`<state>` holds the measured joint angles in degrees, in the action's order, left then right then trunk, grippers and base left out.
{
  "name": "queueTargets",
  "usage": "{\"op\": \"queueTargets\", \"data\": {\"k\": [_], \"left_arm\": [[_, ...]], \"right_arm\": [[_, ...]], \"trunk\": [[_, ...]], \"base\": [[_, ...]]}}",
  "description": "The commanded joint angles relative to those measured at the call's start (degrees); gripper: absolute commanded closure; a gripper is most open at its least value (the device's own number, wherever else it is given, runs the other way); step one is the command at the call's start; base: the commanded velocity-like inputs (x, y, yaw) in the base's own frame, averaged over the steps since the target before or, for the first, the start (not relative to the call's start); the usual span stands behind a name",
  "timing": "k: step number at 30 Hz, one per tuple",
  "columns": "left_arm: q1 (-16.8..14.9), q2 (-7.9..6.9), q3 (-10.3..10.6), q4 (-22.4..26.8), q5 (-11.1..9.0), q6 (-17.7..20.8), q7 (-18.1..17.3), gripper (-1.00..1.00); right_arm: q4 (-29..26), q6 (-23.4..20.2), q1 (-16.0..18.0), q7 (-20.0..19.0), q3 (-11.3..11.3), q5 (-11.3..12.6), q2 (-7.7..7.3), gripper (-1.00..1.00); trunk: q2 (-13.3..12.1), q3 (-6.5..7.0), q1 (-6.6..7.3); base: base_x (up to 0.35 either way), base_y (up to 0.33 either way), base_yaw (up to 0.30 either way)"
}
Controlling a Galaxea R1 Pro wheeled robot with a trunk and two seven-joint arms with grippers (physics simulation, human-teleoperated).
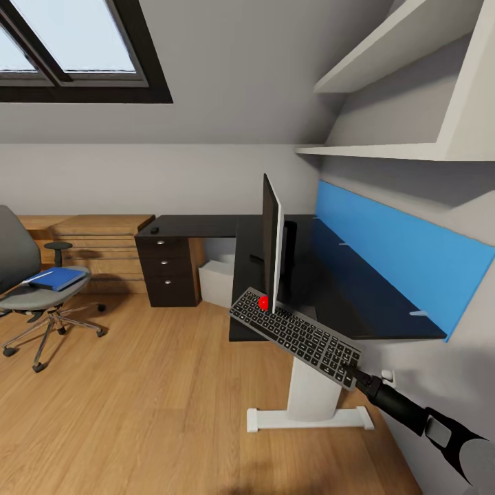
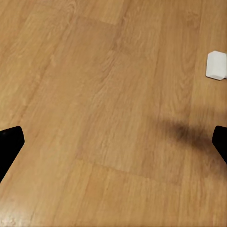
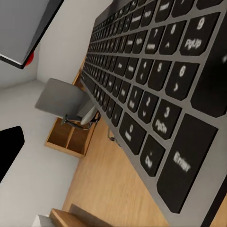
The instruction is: In the bedroom, organize the workspace by keeping the computer under the desk, ensuring the monitor is on the desk, placing the keyboard on the desk next to the monitor, placing the mouse on the desk next to the keyboard, moving the folder from the swivel chair onto the desk next to the mouse, stacking the notebook on top of the folder with the pen on top of the notebook, and positioning the swivel chair next to the desk.
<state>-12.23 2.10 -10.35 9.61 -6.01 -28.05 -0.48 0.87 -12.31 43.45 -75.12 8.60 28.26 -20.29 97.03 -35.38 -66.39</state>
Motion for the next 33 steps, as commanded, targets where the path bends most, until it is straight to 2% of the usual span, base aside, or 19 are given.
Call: {"op": "queueTargets", "data": {"k": [1, 31, 32, 33], "left_arm": [[-0.04, 0.0, 0.18, -0.03, -0.58, -0.16, -0.05, -1.0], [-0.05, 0.0, 0.24, -0.04, -0.58, -0.16, -0.05, -1.0], [-0.05, 0.0, 0.24, -0.04, -0.58, -0.16, -0.05, -1.0], [-0.06, 0.0, 0.24, -0.05, -0.58, -0.16, -0.05, -1.0]], "right_arm": [[0.09, -0.6, 0.06, -0.2, 0.45, -0.22, -0.01, -1.0], [0.09, -0.7, 0.08, -0.35, 0.54, -0.22, -0.17, -1.0], [0.09, -0.7, 0.1, -0.36, 0.54, -0.22, -0.17, 1.0], [0.09, -0.7, 0.08, -0.36, 0.54, -0.22, -0.18, 1.0]], "trunk": [[0.03, -0.06, 0.01], [0.03, -0.06, 0.01], [0.03, -0.06, 0.01], [0.03, -0.06, 0.01]], "base": [[0.0, 0.0, 0.0], [0.0, 0.0, 0.0], [0.0, 0.0, 0.0], [0.0, 0.0, 0.0]]}}
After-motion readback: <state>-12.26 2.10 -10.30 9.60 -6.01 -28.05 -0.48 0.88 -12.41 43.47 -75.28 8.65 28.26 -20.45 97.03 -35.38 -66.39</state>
